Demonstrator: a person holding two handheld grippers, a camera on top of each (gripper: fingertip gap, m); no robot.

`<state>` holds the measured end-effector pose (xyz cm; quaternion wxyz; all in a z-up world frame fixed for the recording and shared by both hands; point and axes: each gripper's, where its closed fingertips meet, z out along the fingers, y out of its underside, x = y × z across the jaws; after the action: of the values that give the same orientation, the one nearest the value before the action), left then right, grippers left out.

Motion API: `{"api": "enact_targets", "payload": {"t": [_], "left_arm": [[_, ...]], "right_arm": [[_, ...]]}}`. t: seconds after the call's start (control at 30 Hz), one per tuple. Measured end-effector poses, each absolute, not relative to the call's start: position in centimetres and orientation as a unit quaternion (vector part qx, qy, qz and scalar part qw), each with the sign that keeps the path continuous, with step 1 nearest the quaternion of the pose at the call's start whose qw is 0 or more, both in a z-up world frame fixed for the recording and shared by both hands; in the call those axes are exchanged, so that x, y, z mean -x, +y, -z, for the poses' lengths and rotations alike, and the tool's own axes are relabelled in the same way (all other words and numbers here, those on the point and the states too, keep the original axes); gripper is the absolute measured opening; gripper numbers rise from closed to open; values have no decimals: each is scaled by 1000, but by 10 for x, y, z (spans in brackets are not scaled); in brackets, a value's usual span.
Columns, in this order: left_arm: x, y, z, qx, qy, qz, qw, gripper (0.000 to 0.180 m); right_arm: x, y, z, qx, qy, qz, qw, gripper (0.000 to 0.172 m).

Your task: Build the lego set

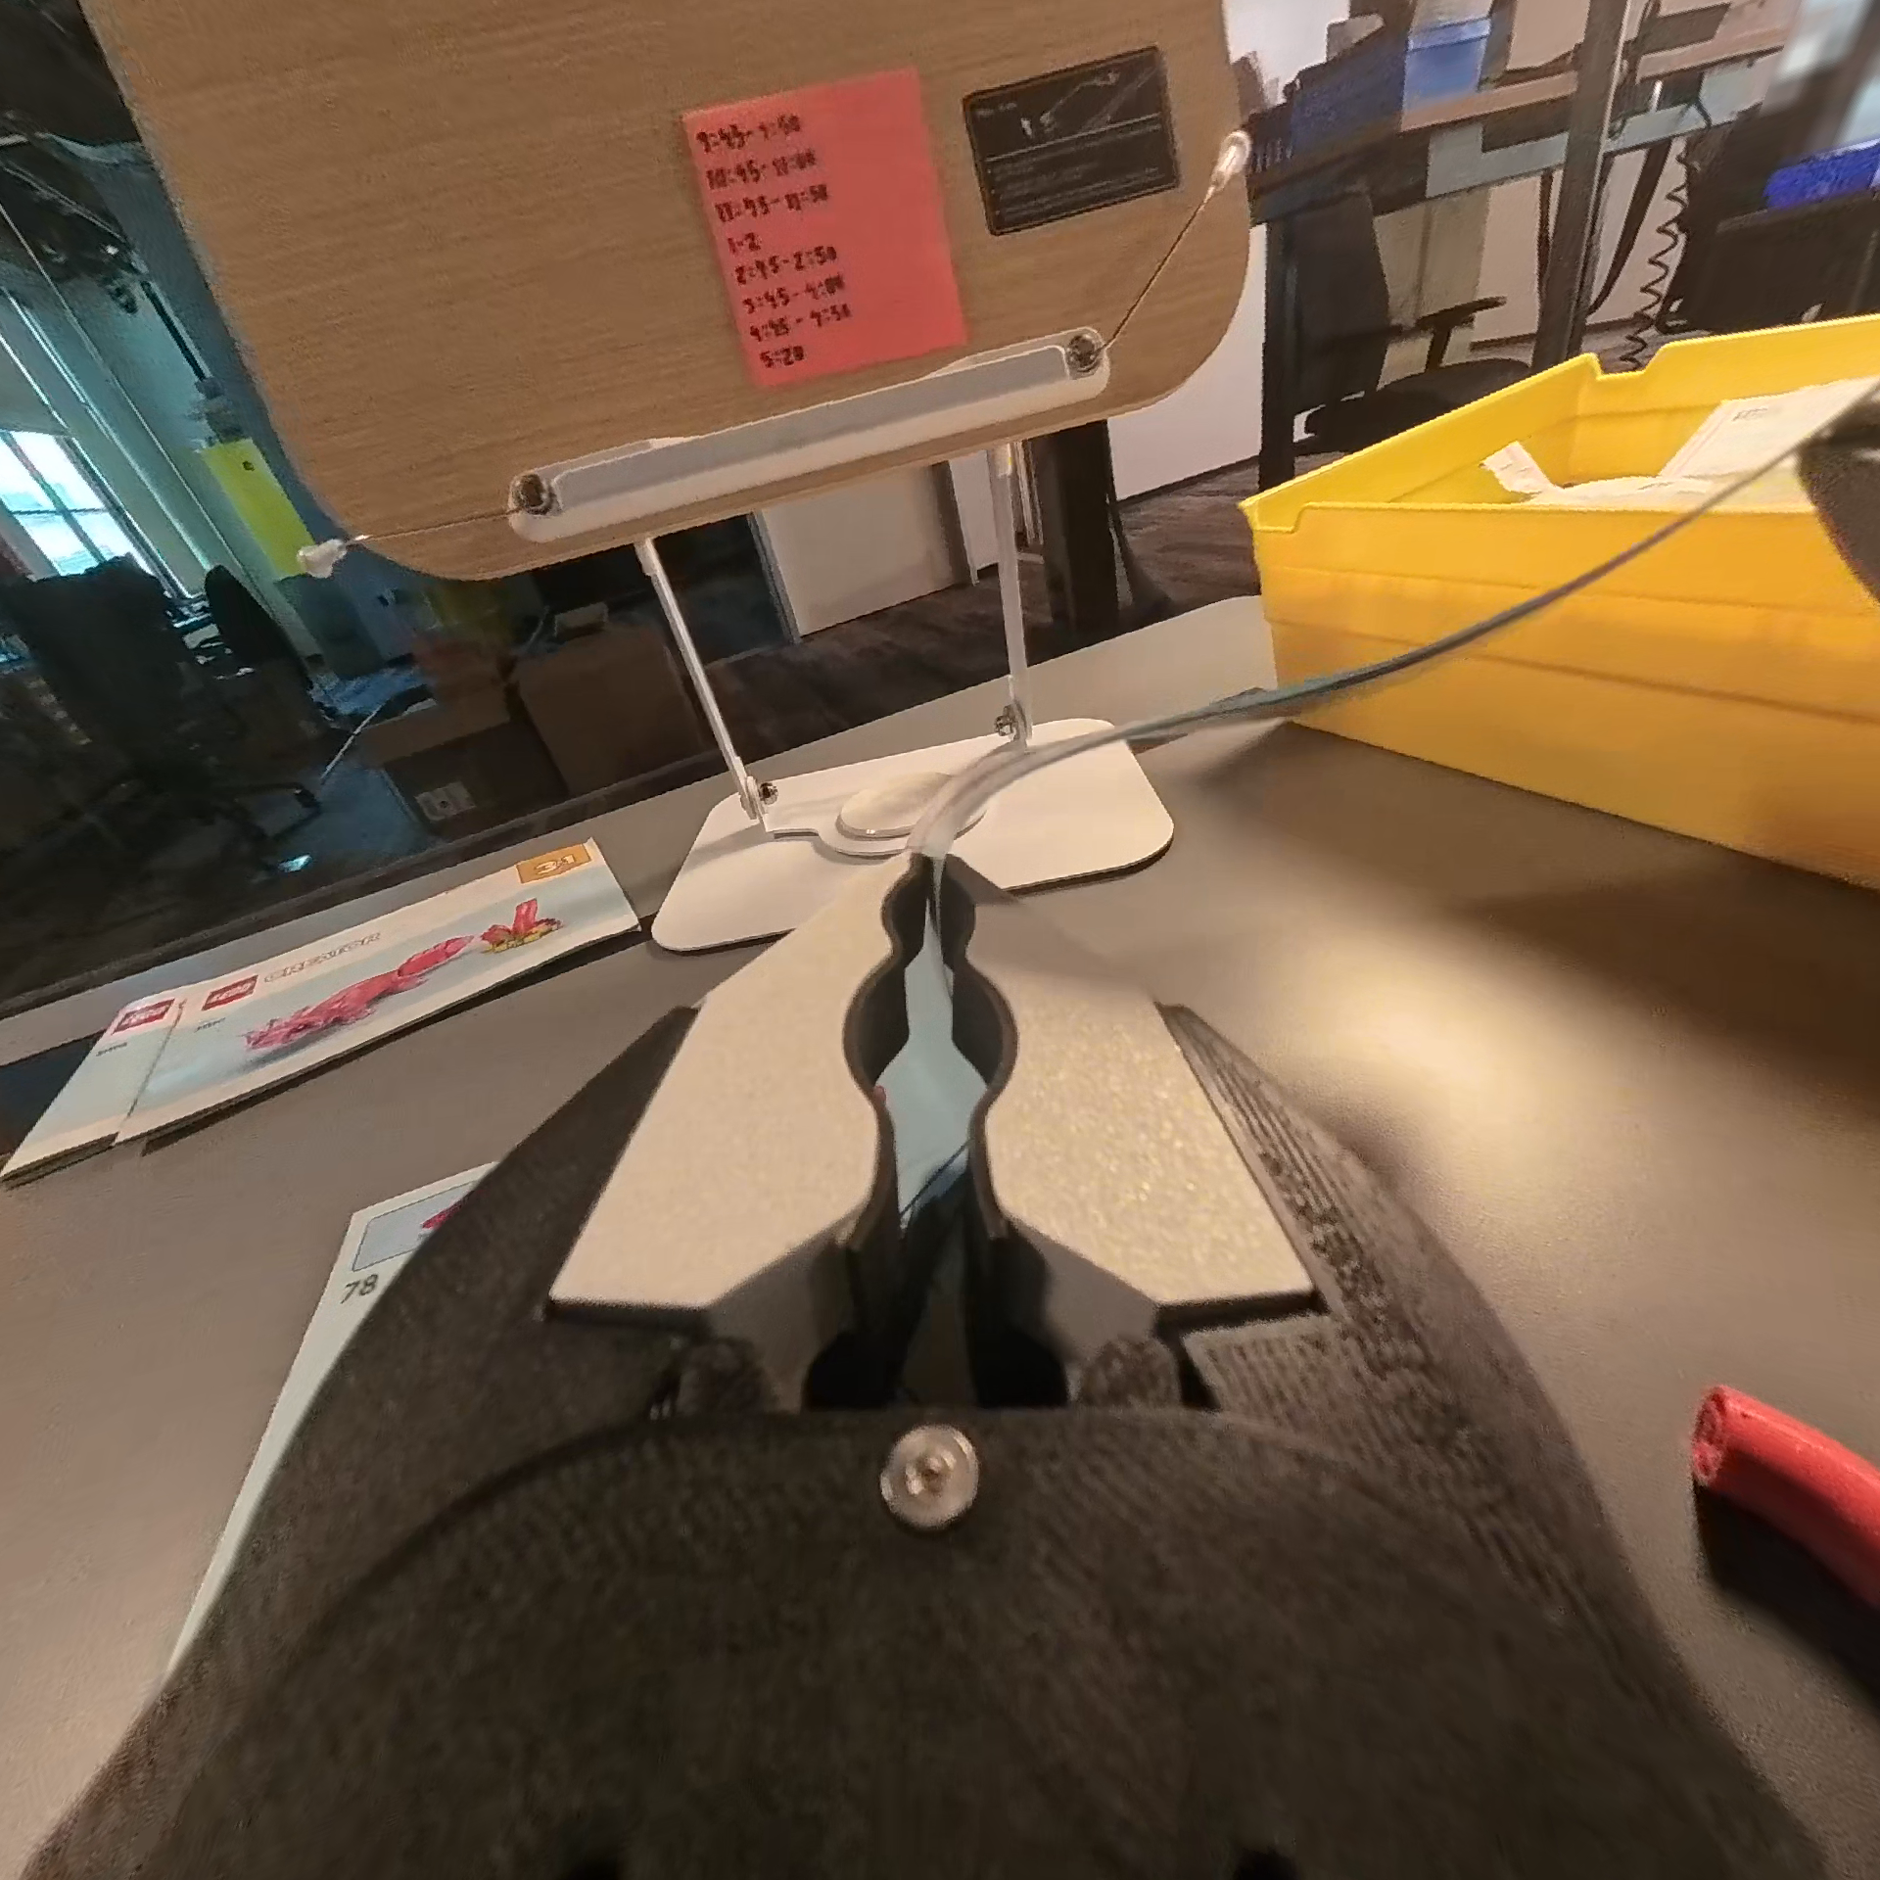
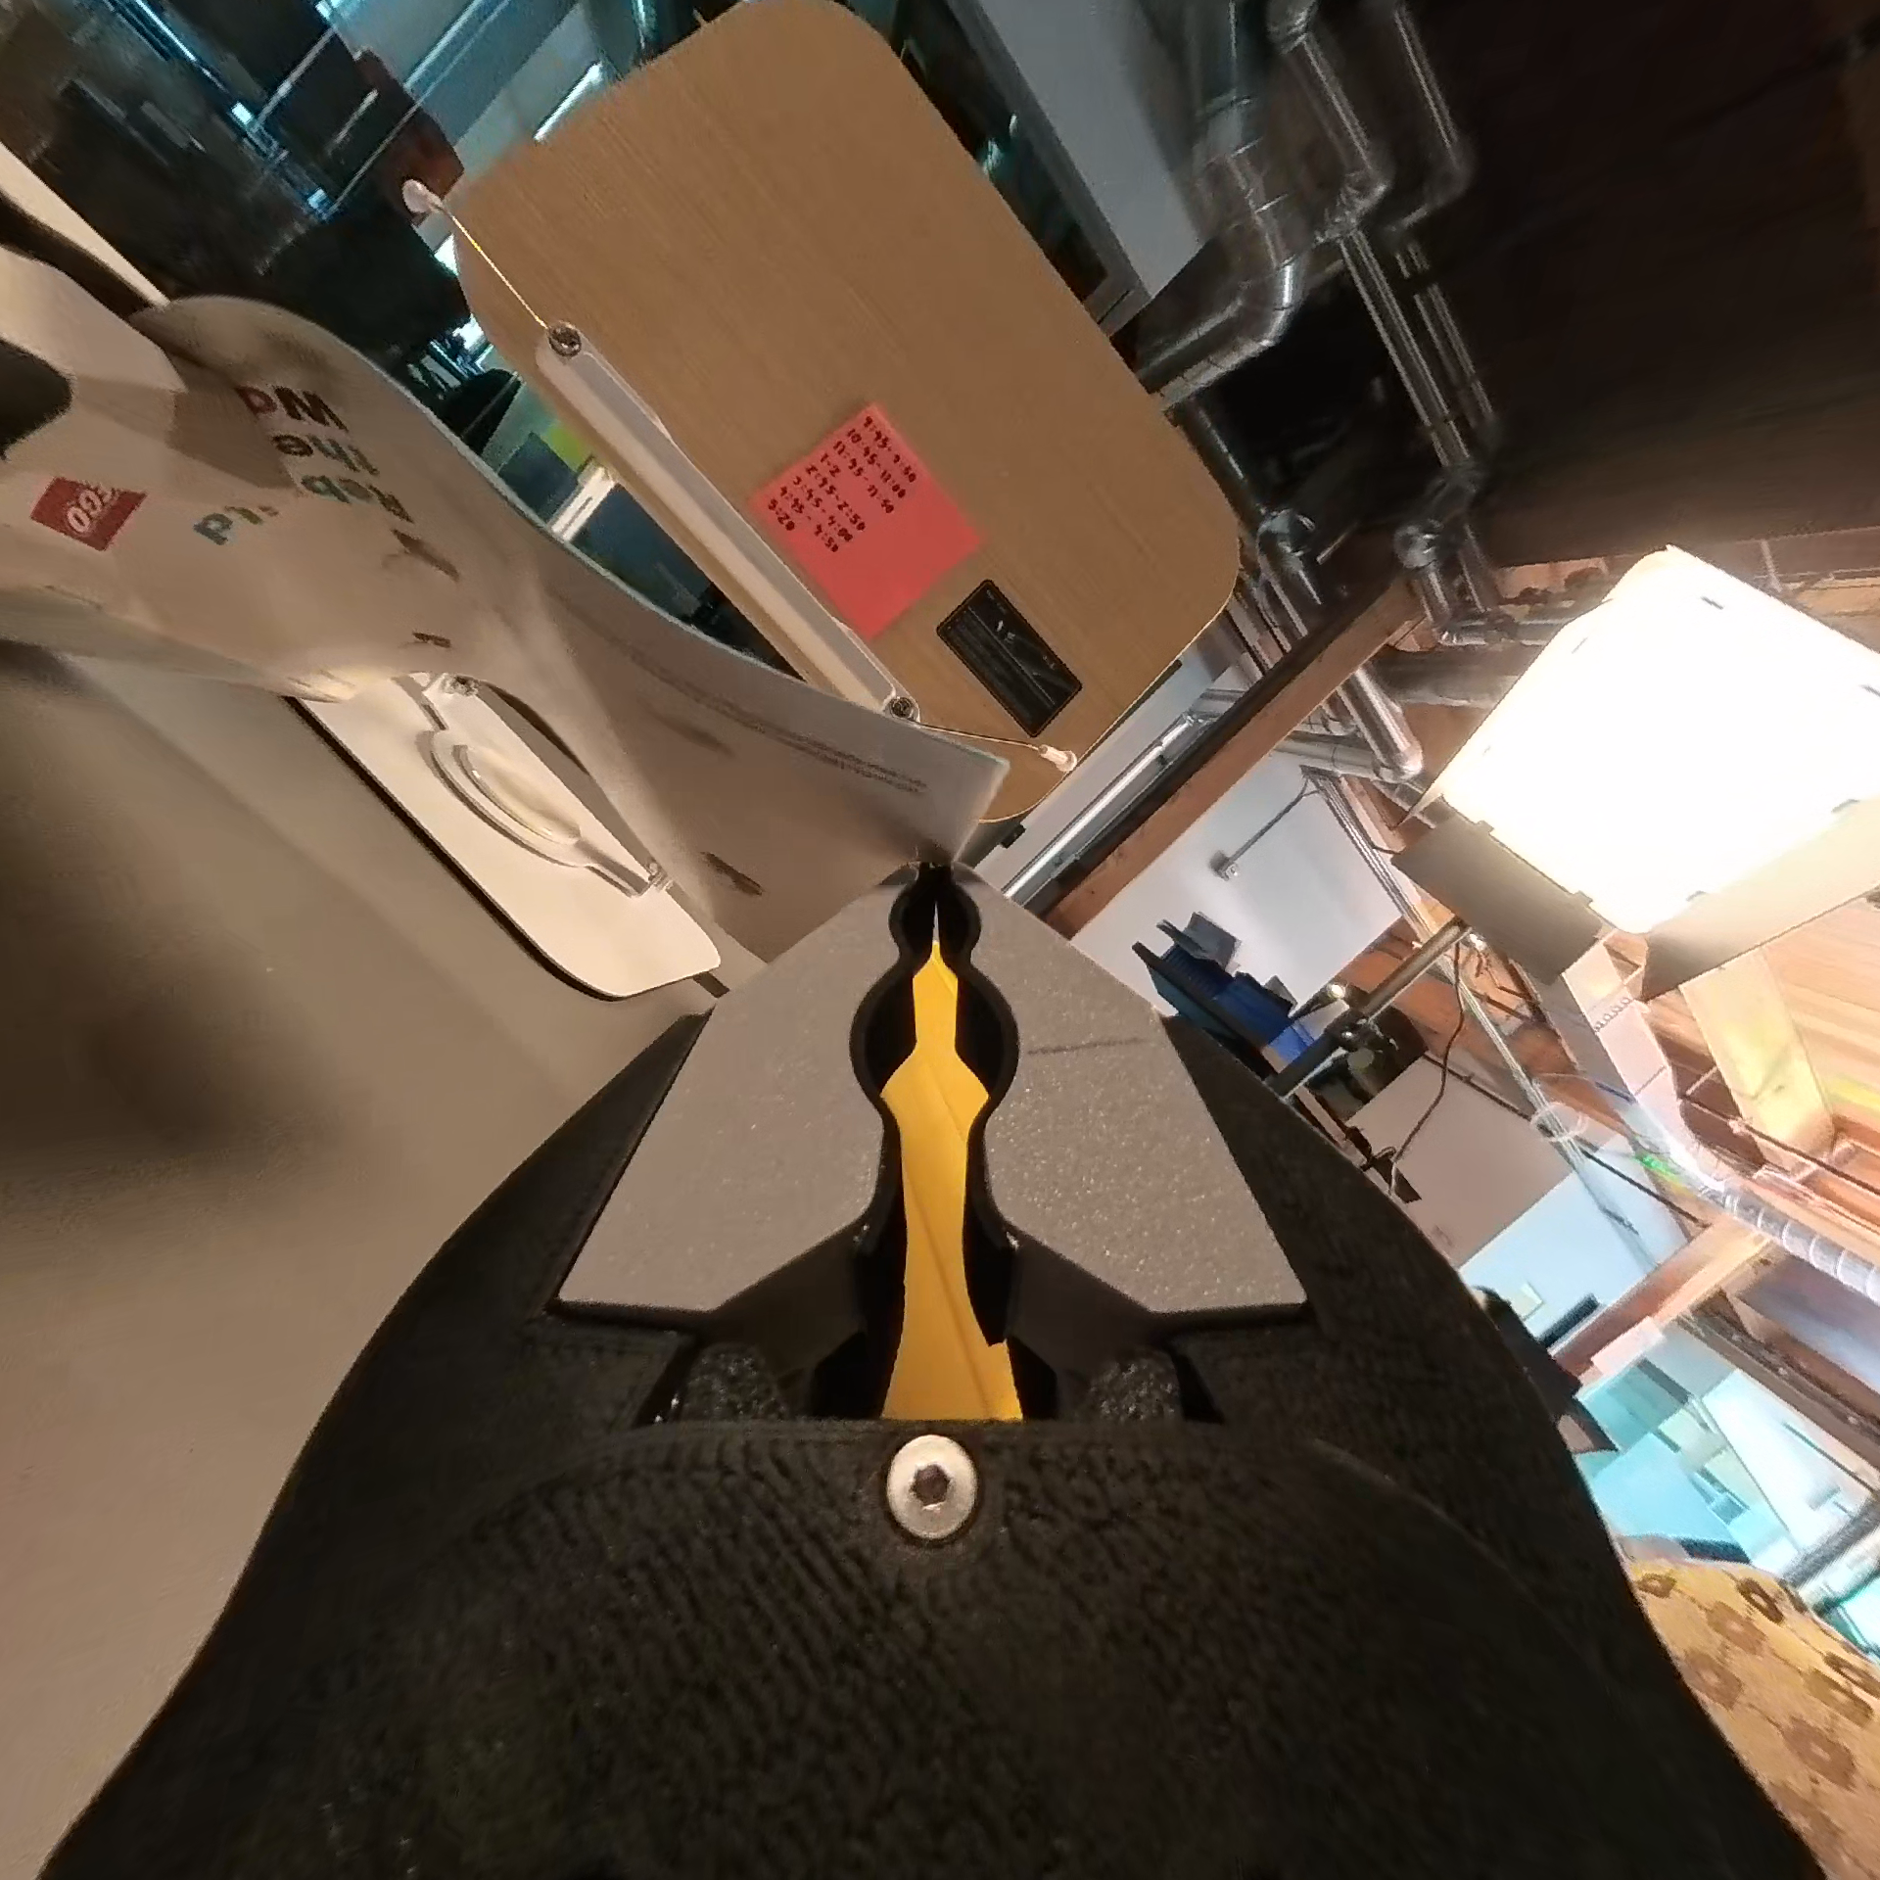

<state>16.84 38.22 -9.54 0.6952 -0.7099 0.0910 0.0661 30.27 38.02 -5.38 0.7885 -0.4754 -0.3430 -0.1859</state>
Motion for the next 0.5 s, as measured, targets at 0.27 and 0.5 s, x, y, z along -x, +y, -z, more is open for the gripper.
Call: {"api": "enact_targets", "payload": {"t": [0.27, 0.5], "left_arm": [[-176, 382, 97, 707, 120, -82, 692, 4], [-204, 382, 110, 690, 257, -162, 657, 52]], "right_arm": [[-299, 381, 59, 481, -355, 178, 782, 0], [-291, 380, 68, 485, -381, 153, 773, 0]]}}
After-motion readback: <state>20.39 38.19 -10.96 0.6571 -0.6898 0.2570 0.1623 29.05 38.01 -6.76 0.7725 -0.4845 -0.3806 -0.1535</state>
